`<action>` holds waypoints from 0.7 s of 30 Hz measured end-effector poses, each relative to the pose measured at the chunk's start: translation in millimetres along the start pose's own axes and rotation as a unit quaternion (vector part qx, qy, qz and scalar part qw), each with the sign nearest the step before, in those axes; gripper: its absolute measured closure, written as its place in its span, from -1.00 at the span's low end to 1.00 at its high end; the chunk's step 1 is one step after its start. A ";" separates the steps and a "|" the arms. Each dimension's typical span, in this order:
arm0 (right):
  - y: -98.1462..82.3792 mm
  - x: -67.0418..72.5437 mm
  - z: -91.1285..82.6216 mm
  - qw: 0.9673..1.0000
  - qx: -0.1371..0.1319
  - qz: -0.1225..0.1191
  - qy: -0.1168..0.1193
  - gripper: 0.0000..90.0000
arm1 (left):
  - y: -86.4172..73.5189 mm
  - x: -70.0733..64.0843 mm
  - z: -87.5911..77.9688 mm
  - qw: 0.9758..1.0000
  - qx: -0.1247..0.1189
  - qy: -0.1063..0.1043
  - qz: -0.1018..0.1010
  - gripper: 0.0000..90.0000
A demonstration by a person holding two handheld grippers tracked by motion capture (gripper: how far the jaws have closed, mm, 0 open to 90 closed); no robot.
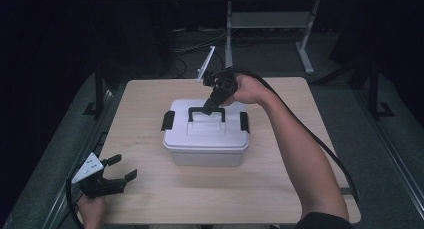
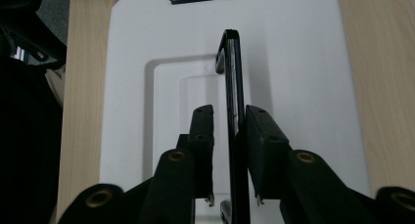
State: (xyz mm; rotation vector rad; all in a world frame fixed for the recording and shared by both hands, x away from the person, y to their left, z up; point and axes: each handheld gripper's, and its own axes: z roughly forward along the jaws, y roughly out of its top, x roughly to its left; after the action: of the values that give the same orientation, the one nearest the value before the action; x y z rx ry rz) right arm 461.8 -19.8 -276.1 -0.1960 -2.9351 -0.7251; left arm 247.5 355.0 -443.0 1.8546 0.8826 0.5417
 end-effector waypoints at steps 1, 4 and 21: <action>-1.1 -0.4 -1.1 1.000 -0.005 -0.003 -0.001 0.58 | 0.0 -0.1 0.2 1.000 0.001 -0.001 0.000 -0.67; -4.5 0.0 -5.6 1.000 -0.010 0.005 -0.009 0.51 | 0.1 -0.3 0.5 1.000 0.002 0.000 0.002 -0.67; -35.6 -0.1 -33.0 0.997 -0.042 0.049 -0.040 -0.01 | 0.2 -0.8 1.2 1.000 0.002 0.001 0.000 -0.67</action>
State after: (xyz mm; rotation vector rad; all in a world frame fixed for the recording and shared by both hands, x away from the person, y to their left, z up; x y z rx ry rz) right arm 459.1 -66.4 -263.3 -0.3826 -2.9472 -0.8453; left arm 247.9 353.6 -443.4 1.8576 0.8857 0.5429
